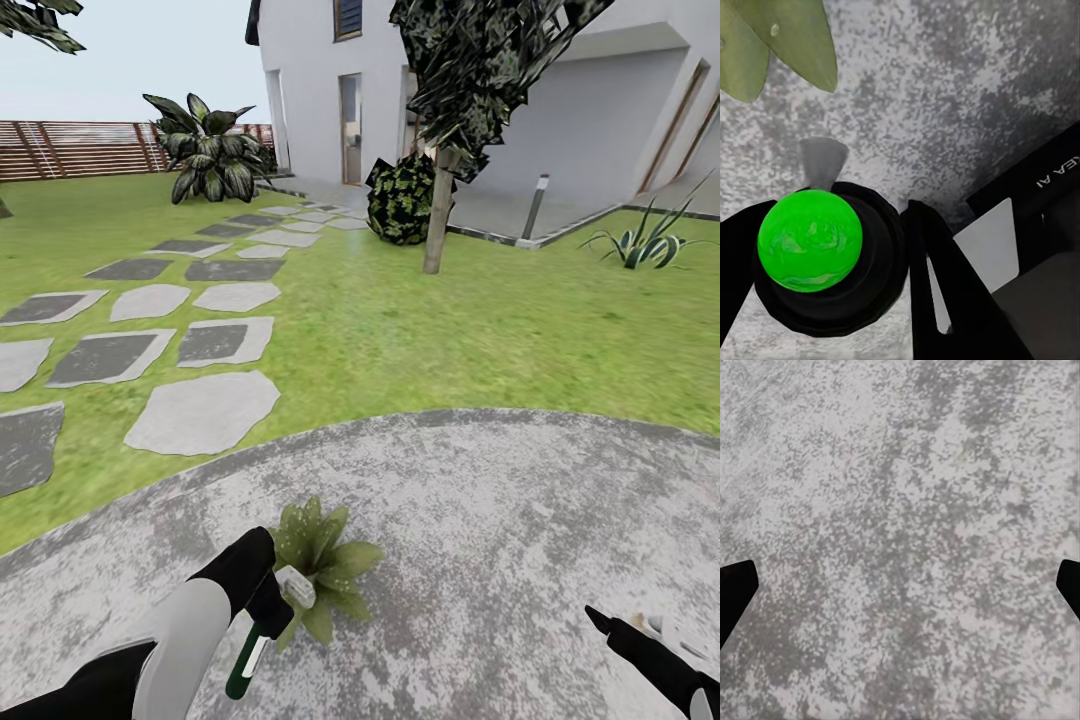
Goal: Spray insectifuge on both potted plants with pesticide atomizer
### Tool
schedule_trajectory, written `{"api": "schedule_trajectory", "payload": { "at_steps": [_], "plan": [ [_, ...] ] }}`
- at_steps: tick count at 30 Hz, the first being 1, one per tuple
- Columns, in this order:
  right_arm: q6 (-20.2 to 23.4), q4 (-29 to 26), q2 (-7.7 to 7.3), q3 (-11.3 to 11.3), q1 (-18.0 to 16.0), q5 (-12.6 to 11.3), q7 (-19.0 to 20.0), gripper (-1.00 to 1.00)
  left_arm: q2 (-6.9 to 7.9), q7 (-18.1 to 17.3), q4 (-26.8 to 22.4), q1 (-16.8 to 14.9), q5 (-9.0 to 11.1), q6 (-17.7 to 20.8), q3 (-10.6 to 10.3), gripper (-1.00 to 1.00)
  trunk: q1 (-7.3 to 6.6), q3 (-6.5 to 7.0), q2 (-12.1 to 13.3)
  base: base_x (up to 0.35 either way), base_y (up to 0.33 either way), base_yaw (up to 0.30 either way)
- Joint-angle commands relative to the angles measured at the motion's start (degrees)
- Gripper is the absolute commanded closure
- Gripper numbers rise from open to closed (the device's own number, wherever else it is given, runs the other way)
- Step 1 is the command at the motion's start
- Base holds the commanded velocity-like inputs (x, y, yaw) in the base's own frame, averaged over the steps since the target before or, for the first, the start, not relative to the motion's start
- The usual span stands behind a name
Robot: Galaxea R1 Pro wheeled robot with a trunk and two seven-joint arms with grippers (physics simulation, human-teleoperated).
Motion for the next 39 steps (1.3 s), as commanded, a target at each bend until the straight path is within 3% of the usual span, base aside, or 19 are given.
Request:
{"api": "schedule_trajectory", "payload": {
  "at_steps": [1,7,18,28,32,34,39],
  "plan": [
    [0.26,-0.09,0.02,-0.37,-0.09,0.57,0.51,-1.00,-0.06,-0.36,0.46,-0.02,-0.52,0.27,0.43,1.00,-0.01,-0.05,-0.02,0.000,0.000,0.000],
    [0.26,-0.08,0.04,-0.37,-0.08,0.57,0.50,-1.00,0.02,-0.21,5.36,-0.05,-0.69,0.27,0.43,1.00,-0.01,-0.05,-0.02,0.000,0.000,0.000],
    [0.26,-0.09,0.04,-0.36,-0.10,0.57,0.51,-1.00,0.03,0.19,5.23,-0.06,-0.69,0.27,0.35,1.00,-0.01,-0.05,-0.02,0.093,-0.120,0.097],
    [0.26,-0.09,0.02,-0.37,-0.11,0.59,0.51,-1.00,-0.06,0.13,4.67,-0.07,-0.58,0.27,0.18,1.00,-0.01,-0.05,-0.02,0.133,-0.169,0.156],
    [0.26,-0.09,0.02,-0.37,-0.08,0.57,0.51,-1.00,-1.29,-0.13,1.13,-0.09,-0.52,0.75,0.17,1.00,-0.01,-0.05,-0.02,0.003,-0.004,0.002],
    [0.26,-0.09,0.03,-0.37,-0.10,0.57,0.51,-1.00,-1.88,-0.20,0.23,-0.10,-0.52,2.73,0.17,1.00,-0.01,-0.05,-0.02,0.047,-0.033,0.000],
    [0.26,-0.07,0.02,-0.37,-0.11,0.59,0.51,-1.00,-1.88,-0.18,-0.47,-0.10,-0.52,3.57,0.17,1.00,-0.01,-0.05,-0.02,0.201,-0.186,0.000]
  ]
}}
